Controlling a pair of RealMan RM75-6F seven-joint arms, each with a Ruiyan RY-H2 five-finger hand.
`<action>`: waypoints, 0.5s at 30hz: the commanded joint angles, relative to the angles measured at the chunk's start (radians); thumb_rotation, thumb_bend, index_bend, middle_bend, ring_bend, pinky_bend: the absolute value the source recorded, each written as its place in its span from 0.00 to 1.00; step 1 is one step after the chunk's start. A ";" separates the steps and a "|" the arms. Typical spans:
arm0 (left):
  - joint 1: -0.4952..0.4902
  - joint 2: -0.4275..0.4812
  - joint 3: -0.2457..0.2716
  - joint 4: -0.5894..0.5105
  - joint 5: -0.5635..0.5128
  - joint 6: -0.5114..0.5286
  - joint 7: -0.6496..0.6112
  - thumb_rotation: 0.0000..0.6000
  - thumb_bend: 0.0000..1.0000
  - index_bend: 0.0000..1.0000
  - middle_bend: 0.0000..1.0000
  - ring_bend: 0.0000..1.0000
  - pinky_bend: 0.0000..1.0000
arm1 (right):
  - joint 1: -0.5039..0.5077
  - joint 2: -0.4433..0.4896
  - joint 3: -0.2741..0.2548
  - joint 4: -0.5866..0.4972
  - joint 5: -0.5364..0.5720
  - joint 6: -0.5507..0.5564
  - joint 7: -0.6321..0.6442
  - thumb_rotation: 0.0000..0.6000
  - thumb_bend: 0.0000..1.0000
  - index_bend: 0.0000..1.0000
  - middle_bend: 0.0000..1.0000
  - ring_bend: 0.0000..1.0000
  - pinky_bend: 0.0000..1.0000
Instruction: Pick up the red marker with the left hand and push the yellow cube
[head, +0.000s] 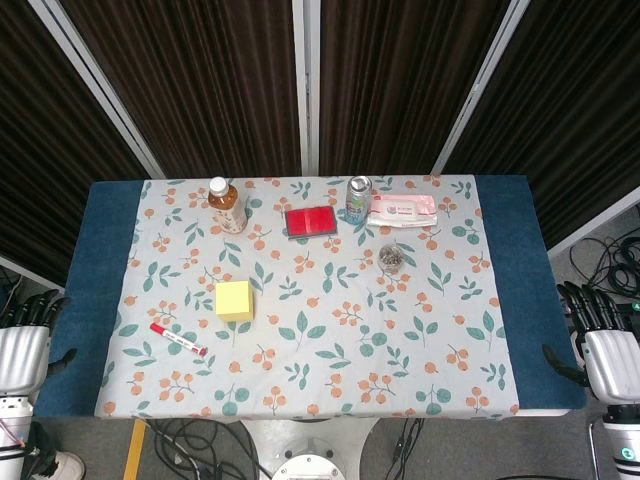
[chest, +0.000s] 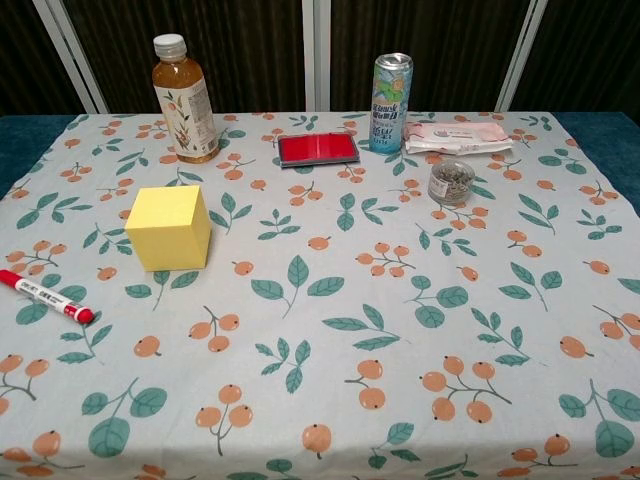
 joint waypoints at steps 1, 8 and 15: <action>0.000 0.001 0.001 -0.001 0.000 -0.002 0.002 1.00 0.18 0.29 0.27 0.19 0.26 | 0.000 0.000 0.000 0.000 0.000 -0.001 0.000 1.00 0.20 0.00 0.06 0.00 0.00; 0.005 0.000 0.005 0.002 0.013 0.009 0.005 1.00 0.18 0.20 0.16 0.12 0.20 | -0.001 0.000 -0.001 0.002 -0.003 0.002 0.003 1.00 0.20 0.00 0.06 0.00 0.00; 0.005 0.004 0.009 0.001 0.018 0.003 0.001 1.00 0.19 0.17 0.12 0.11 0.18 | -0.005 0.000 -0.002 0.006 -0.008 0.010 0.009 1.00 0.20 0.00 0.06 0.00 0.00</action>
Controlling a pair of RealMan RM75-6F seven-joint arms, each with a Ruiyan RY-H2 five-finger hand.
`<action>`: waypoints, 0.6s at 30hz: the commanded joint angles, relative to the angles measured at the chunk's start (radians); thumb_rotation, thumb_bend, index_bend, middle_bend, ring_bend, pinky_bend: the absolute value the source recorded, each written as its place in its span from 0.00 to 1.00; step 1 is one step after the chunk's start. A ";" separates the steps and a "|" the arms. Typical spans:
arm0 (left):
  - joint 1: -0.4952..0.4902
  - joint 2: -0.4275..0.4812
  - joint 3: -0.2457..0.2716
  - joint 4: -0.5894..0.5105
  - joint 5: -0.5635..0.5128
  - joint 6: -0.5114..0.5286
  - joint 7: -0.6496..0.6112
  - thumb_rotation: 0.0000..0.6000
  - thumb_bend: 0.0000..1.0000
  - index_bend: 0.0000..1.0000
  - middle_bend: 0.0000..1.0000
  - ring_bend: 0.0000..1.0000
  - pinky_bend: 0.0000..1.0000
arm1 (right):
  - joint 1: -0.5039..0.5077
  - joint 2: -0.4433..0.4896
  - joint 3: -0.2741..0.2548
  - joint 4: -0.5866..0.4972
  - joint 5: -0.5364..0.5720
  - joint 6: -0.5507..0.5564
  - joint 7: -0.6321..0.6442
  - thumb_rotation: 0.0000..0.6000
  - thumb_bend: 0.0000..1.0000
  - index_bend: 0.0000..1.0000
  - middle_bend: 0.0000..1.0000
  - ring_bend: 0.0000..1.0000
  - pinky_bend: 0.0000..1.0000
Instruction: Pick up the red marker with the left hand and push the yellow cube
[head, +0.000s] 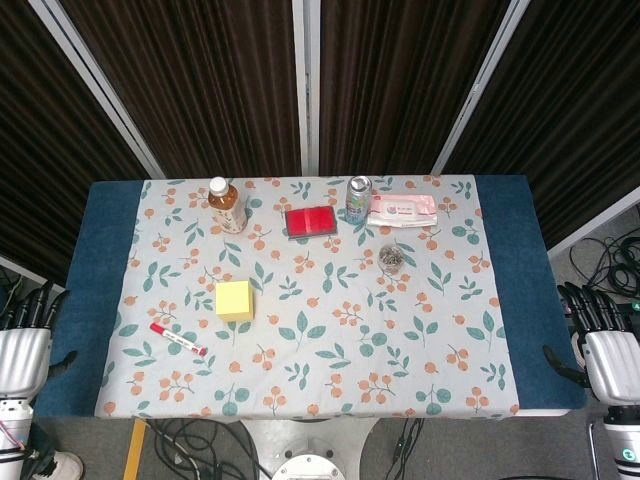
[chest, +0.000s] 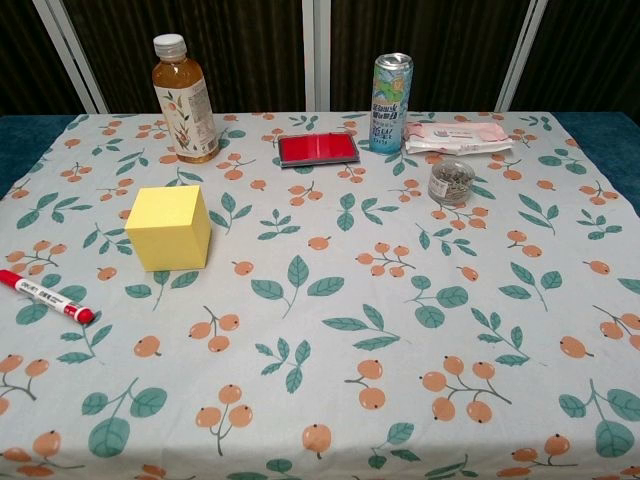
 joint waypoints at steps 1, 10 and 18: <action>-0.002 0.003 0.003 -0.003 -0.001 -0.009 -0.002 1.00 0.19 0.17 0.12 0.10 0.18 | -0.002 0.000 0.000 0.001 -0.001 0.003 0.002 1.00 0.20 0.00 0.06 0.00 0.00; -0.070 0.013 0.026 0.026 0.036 -0.138 -0.085 1.00 0.19 0.21 0.17 0.11 0.18 | -0.001 0.002 0.000 0.004 -0.004 0.004 0.005 1.00 0.20 0.00 0.06 0.00 0.00; -0.186 -0.029 0.046 0.121 0.115 -0.281 -0.117 1.00 0.20 0.37 0.39 0.20 0.19 | 0.000 -0.001 0.000 0.007 -0.002 0.000 0.005 1.00 0.20 0.00 0.06 0.00 0.00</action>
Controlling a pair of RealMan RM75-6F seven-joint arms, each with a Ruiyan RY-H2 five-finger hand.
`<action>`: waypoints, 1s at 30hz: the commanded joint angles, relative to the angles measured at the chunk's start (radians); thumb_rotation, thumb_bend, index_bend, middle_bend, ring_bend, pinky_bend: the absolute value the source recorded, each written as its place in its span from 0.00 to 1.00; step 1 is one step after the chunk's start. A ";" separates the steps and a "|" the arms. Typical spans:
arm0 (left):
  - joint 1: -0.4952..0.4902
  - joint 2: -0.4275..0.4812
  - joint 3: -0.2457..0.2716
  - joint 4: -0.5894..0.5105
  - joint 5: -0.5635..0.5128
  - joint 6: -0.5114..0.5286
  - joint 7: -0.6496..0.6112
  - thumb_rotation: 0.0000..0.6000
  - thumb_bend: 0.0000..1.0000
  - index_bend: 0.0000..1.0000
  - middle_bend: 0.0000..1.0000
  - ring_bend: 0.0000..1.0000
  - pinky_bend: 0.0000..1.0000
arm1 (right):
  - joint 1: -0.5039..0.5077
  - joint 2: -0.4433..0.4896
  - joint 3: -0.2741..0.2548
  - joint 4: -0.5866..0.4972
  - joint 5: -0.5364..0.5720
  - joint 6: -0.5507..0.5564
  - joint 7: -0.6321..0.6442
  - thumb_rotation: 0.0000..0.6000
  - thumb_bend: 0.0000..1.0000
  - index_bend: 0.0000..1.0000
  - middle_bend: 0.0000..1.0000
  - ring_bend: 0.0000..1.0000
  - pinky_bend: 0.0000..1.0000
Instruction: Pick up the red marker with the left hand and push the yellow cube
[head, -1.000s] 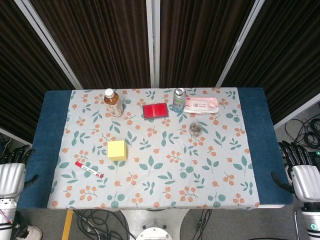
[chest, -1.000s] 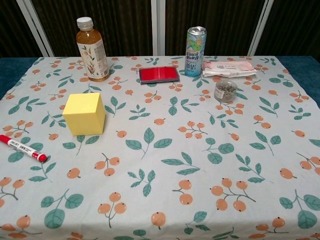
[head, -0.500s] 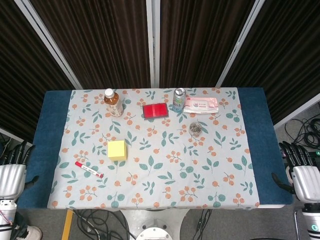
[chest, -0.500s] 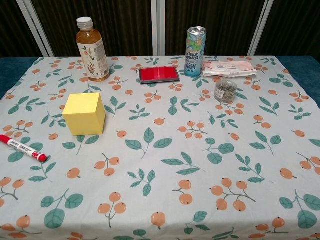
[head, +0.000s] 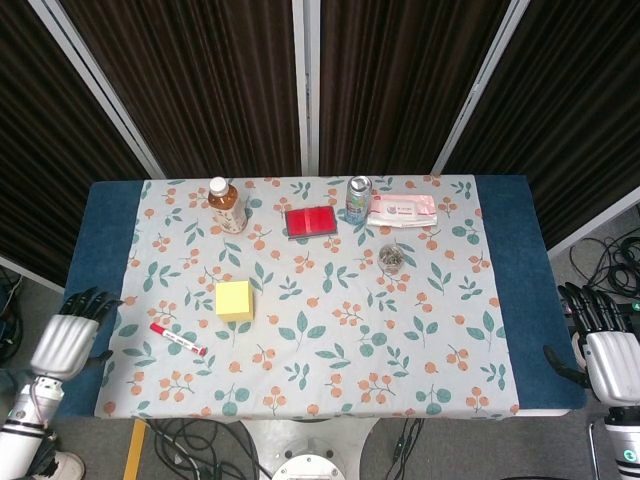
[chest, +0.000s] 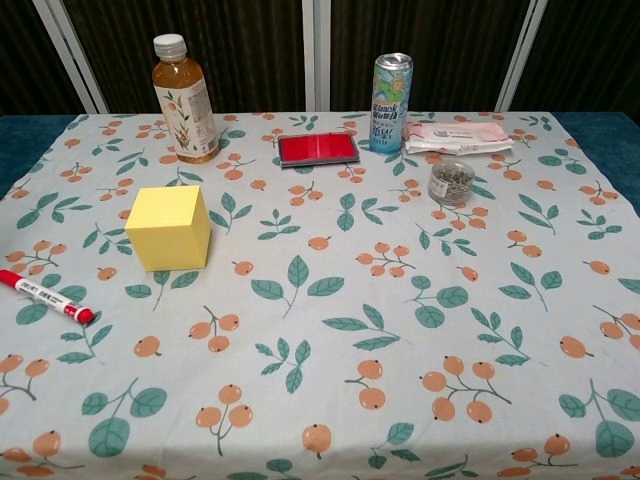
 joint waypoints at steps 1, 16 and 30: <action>-0.049 -0.031 0.008 0.041 0.032 -0.054 -0.011 1.00 0.20 0.39 0.41 0.21 0.19 | 0.001 -0.001 0.000 0.001 0.001 -0.002 -0.001 1.00 0.20 0.00 0.06 0.00 0.00; -0.155 -0.181 0.043 0.177 0.058 -0.194 0.055 1.00 0.25 0.46 0.49 0.25 0.19 | 0.000 0.000 0.003 0.007 0.012 -0.006 0.004 1.00 0.20 0.00 0.07 0.00 0.00; -0.214 -0.220 0.035 0.170 -0.002 -0.290 0.203 1.00 0.30 0.47 0.52 0.28 0.19 | 0.004 -0.005 0.003 0.014 0.015 -0.016 0.009 1.00 0.20 0.00 0.07 0.00 0.00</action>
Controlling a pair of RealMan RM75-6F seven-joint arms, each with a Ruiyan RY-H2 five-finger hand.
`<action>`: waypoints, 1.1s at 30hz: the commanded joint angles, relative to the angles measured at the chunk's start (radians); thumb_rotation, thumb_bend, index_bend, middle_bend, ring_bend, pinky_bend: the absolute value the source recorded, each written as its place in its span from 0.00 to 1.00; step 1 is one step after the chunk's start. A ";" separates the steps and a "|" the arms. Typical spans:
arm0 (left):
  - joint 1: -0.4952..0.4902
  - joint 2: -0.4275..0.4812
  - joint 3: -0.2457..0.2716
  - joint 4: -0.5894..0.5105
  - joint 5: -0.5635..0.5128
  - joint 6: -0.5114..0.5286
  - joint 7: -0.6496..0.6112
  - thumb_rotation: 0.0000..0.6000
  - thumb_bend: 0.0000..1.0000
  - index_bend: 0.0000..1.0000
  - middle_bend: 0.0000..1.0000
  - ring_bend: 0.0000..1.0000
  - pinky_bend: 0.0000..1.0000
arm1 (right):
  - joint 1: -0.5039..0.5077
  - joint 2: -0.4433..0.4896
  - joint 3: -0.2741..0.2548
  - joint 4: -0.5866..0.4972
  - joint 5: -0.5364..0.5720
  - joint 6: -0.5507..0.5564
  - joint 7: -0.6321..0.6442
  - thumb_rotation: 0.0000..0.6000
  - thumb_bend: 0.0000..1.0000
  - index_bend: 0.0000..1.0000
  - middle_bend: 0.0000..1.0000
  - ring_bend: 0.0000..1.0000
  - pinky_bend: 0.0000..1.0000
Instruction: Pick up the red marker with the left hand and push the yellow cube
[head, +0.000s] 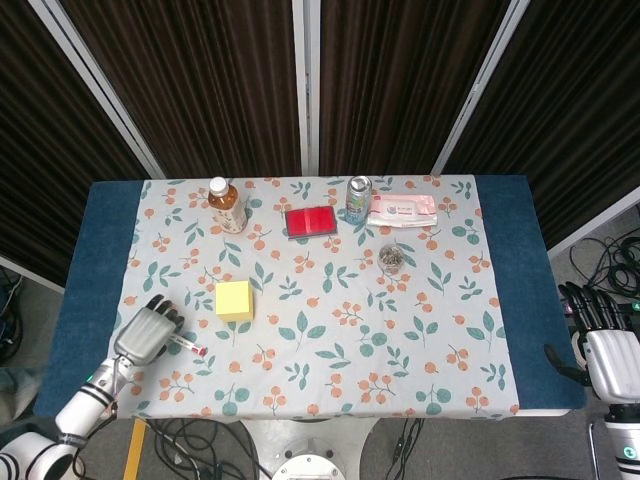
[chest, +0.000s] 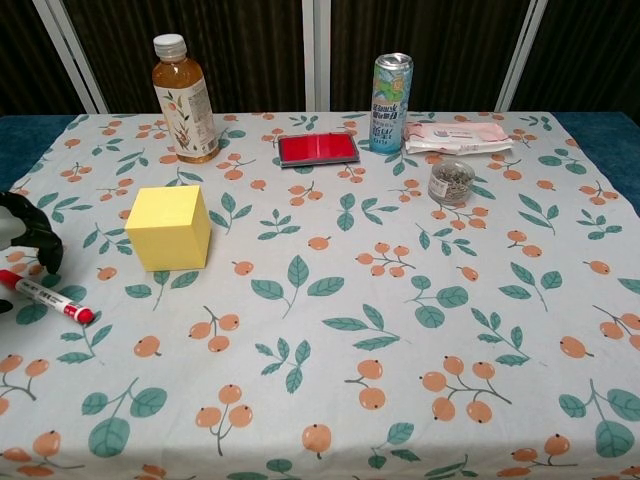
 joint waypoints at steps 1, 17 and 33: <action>-0.014 -0.011 -0.004 -0.007 -0.020 -0.019 0.019 1.00 0.31 0.48 0.53 0.29 0.19 | -0.002 -0.001 -0.001 0.002 0.001 0.001 0.002 1.00 0.20 0.00 0.07 0.00 0.00; -0.023 -0.035 0.007 0.006 -0.057 -0.021 0.034 1.00 0.33 0.54 0.61 0.37 0.22 | -0.002 0.000 0.000 0.007 0.004 -0.001 0.005 1.00 0.20 0.00 0.07 0.00 0.00; -0.017 -0.056 0.021 0.063 -0.032 0.033 -0.113 1.00 0.41 0.66 0.72 0.50 0.46 | -0.003 0.001 0.000 0.007 0.005 -0.001 0.005 1.00 0.20 0.00 0.07 0.00 0.00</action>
